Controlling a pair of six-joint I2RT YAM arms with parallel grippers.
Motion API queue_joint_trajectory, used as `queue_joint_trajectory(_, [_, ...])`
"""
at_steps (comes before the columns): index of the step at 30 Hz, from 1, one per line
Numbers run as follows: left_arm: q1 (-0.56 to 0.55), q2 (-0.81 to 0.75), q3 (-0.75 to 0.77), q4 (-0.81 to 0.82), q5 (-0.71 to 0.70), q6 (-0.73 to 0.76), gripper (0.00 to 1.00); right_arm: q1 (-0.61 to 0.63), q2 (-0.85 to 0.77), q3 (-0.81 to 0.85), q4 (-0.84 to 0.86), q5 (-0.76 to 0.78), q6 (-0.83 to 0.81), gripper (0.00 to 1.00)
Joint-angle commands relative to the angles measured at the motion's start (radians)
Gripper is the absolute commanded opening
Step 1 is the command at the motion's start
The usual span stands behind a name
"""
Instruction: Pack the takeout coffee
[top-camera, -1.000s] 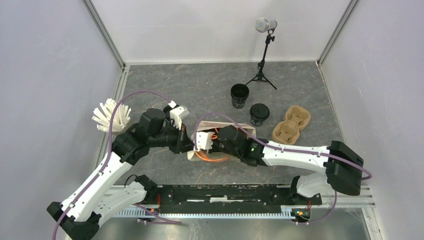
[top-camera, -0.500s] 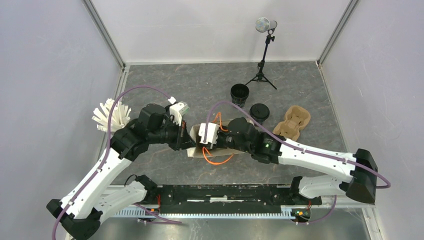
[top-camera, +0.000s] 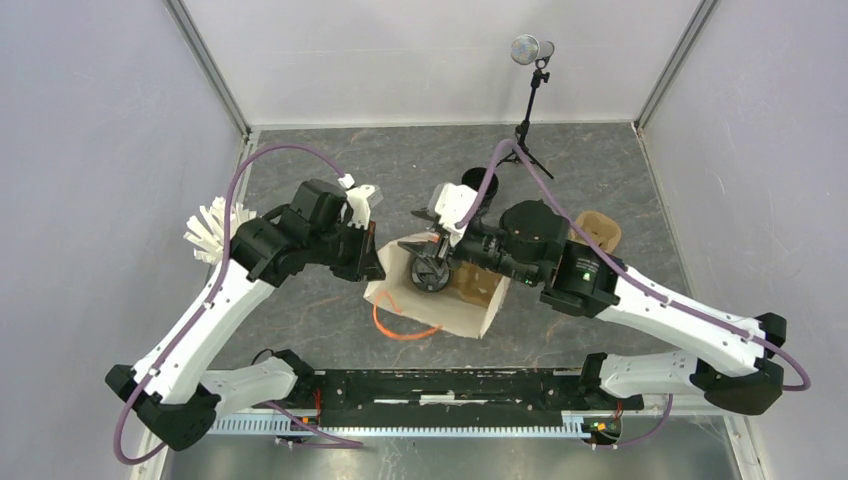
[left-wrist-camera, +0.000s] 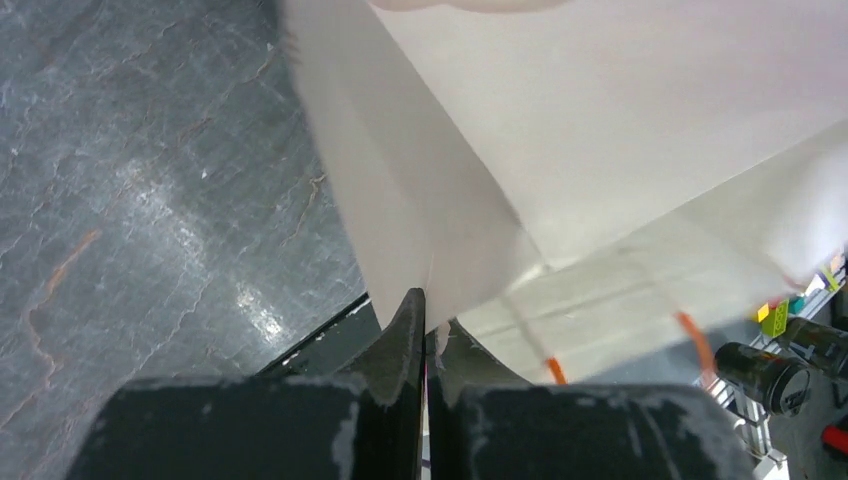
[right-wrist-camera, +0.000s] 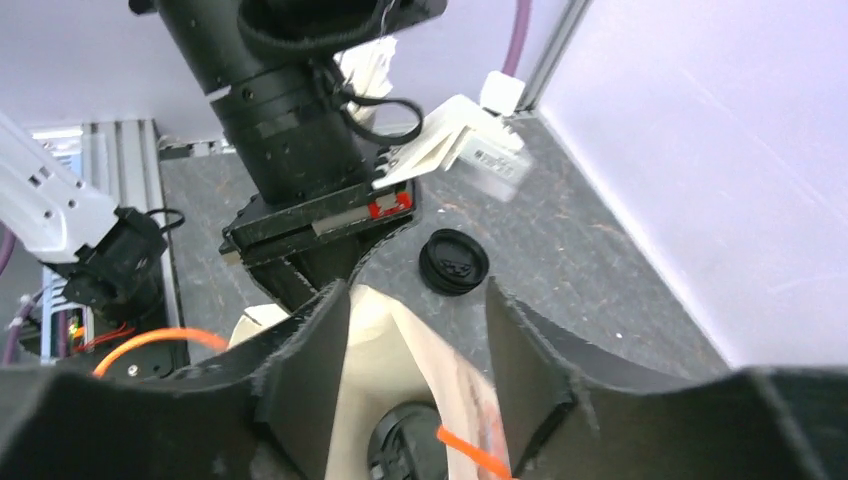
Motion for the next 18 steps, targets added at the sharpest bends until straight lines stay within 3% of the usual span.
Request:
queue_joint_trajectory(1, [-0.002, 0.050, 0.095, -0.103, -0.074, -0.027, 0.02, -0.017, -0.037, 0.088, -0.022, 0.163, 0.042, 0.66])
queue_joint_trajectory(3, [0.000, 0.078, 0.135, -0.139, -0.077, -0.029, 0.02, -0.049, -0.025, 0.147, -0.064, 0.260, 0.079, 0.74])
queue_joint_trajectory(8, [0.001, 0.136, 0.241, -0.218, -0.090, -0.034, 0.02, -0.146, 0.016, 0.266, -0.168, 0.336, 0.115, 0.77])
queue_joint_trajectory(15, [0.001, 0.155, 0.286, -0.169, -0.017, -0.093, 0.04, -0.163, -0.027, 0.131, -0.073, -0.054, 0.094, 0.73])
queue_joint_trajectory(18, [0.001, 0.158, 0.280, -0.132, 0.030, -0.147, 0.04, -0.162, -0.005, 0.101, -0.127, -0.108, 0.132, 0.70])
